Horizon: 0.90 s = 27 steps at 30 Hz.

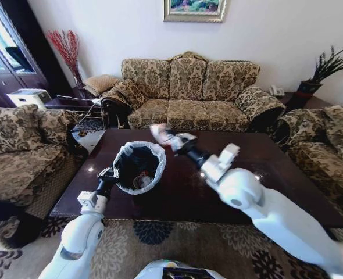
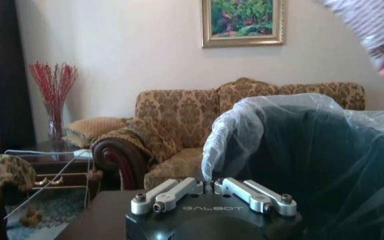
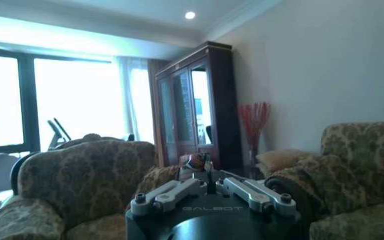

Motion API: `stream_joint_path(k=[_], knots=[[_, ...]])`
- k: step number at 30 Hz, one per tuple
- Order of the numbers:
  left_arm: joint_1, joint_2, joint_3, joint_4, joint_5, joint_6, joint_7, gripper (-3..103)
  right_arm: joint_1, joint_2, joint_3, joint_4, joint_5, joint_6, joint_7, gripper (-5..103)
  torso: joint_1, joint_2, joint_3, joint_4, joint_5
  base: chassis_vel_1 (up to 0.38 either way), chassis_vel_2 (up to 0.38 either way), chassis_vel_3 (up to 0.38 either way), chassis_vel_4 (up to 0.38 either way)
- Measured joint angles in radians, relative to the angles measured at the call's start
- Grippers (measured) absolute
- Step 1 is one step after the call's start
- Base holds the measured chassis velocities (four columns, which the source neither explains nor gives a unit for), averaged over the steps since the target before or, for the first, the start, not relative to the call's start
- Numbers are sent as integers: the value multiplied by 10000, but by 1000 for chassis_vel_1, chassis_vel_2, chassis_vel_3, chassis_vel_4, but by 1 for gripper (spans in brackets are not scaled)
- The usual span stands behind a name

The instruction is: Move to the front of the table and place the trash on the table into the trash bin.

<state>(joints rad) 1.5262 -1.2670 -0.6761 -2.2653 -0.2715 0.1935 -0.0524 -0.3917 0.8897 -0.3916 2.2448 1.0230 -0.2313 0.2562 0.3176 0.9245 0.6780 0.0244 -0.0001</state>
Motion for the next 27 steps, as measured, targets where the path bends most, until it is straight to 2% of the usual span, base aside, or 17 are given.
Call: stream_joint_path(k=[2, 6, 8, 9, 12, 13, 14, 16, 17, 20, 21, 23, 24, 26, 27], knots=[[-21, 29, -31, -9, -17, 38, -17, 3, 370, 267, -918, -406, -261, -7, -24, 0, 1, 0, 0, 0, -1, 0, 0, 0, 0], [-36, 45, -77, -106, -40, 68, -21, 3, 324, 391, -1458, -783, -712, -125, -73, -2, 1, 0, 0, -6, -1, 0, 0, 0, 0], [-26, 53, -107, -124, -41, 75, -24, 3, 190, 384, -1485, -818, -900, -173, -74, 9, 0, 0, -1, -9, 4, 0, 0, 0, 0], [-26, 53, -107, -124, -41, 75, -24, 3, 190, 384, -1485, -818, -900, -173, -74, 9, 0, 0, -1, -9, 4, 0, 0, 0, 0], [-38, 37, -110, -129, -41, 84, -25, 3, 106, 342, -1405, -859, -1068, -183, -73, 25, 0, 0, 0, -9, 2, 0, 0, 0, 0], [-38, 37, -110, -129, -41, 84, -25, 3, 106, 342, -1405, -859, -1068, -183, -73, 25, 0, 0, 0, -9, 2, 0, 0, 0, 0], [-40, 23, -108, -139, -37, 86, -27, 3, 86, 342, -1354, -883, -1122, -181, -74, 25, 0, 0, -1, -8, 2, 0, 0, 0, 0], [-22, -18, -104, -161, -22, 90, -29, 3, 29, 372, -1177, -919, -1205, -141, -41, 36, 1, 0, 0, -6, 1, 0, 0, 0, 0], [-22, -18, -104, -161, -22, 90, -29, 3, 29, 372, -1177, -919, -1205, -141, -41, 36, 1, 0, 0, -6, 1, 0, 0, 0, 0], [18, -53, -155, -208, -13, 90, -35, 3, -213, 424, -328, -1012, -1294, -139, 389, 52, 0, 0, -1, -4, 1, 0, 0, 0, 0], [18, -53, -155, -208, -13, 90, -35, 3, -213, 424, -328, -1012, -1294, -139, 389, 52, 0, 0, -1, -4, 1, 0, 0, 0, 0], [39, -63, -227, -299, -14, 91, -49, 3, -599, 87, 338, -1302, -1823, -79, 909, 64, 0, 0, -1, -3, 2, 0, 0, 0, 0], [39, -63, -227, -299, -14, 91, -49, 3, -599, 87, 338, -1302, -1823, -79, 909, 64, 0, 0, -1, -3, 2, 0, 0, 0, 0], [64, -106, -261, -377, -17, 90, -56, 3, -1234, -329, 1032, -1584, -2469, -133, 1360, 76, 1, 0, 0, -9, 2, 0, 0, 0, 0], [64, -106, -261, -377, -17, 90, -56, 3, -1234, -329, 1032, -1584, -2469, -133, 1360, 76, 1, 0, 0, -9, 2, 0, 0, 0, 0]])
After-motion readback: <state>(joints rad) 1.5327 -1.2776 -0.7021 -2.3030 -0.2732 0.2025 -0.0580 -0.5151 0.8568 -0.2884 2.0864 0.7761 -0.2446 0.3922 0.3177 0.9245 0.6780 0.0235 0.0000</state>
